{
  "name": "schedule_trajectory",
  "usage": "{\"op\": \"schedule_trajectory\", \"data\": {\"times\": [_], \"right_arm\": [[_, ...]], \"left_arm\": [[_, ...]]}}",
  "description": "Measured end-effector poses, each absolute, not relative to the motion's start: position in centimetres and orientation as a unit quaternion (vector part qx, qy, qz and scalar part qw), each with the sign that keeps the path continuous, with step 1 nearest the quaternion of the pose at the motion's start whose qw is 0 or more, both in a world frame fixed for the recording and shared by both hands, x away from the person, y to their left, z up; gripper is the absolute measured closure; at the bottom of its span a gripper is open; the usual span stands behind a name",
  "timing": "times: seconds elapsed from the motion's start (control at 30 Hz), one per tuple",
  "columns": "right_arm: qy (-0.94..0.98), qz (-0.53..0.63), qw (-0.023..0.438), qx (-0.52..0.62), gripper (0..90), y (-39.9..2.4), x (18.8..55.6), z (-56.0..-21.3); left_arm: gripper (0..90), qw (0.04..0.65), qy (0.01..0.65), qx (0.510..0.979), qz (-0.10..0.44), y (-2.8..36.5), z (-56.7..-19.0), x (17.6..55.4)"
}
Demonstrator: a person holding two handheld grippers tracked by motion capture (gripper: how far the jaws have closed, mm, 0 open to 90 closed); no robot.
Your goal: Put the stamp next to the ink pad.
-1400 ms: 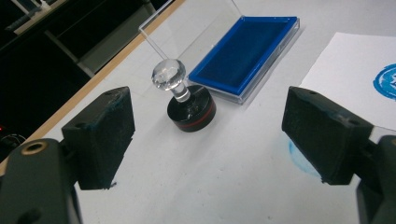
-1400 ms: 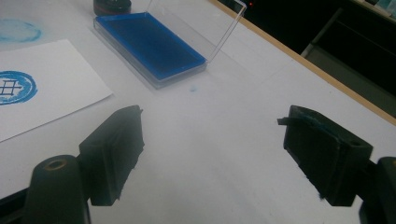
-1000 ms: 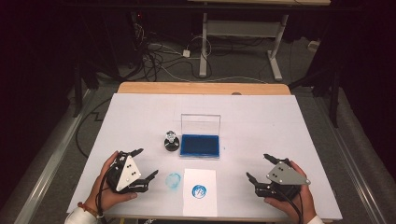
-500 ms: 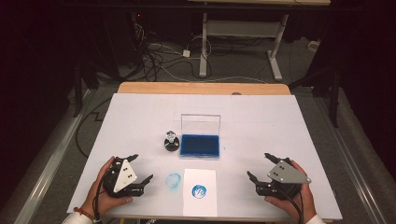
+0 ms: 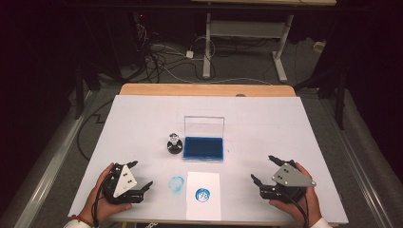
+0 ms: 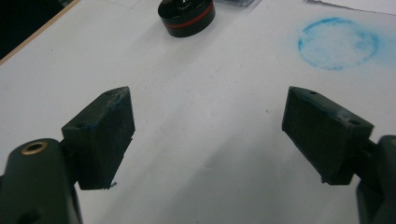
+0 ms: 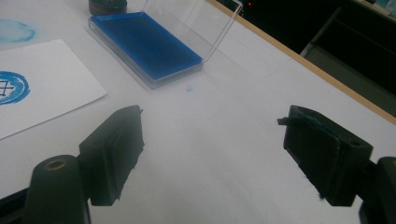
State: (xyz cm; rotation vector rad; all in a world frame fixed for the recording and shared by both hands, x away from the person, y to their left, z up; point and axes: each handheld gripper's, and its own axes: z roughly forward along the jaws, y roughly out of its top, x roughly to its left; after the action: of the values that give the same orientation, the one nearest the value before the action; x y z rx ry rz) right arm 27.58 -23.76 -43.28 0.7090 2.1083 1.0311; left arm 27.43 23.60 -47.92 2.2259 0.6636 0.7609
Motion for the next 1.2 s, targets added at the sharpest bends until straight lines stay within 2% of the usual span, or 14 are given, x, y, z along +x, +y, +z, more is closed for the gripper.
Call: {"op": "schedule_trajectory", "data": {"times": [1.2], "right_arm": [[0.81, 0.394, 0.336, 0.275, 20.1, -23.67, 27.39, -43.41]], "left_arm": [[16.6, 0.345, 0.255, 0.857, 0.284, 23.41, -47.79, 27.69]]}}
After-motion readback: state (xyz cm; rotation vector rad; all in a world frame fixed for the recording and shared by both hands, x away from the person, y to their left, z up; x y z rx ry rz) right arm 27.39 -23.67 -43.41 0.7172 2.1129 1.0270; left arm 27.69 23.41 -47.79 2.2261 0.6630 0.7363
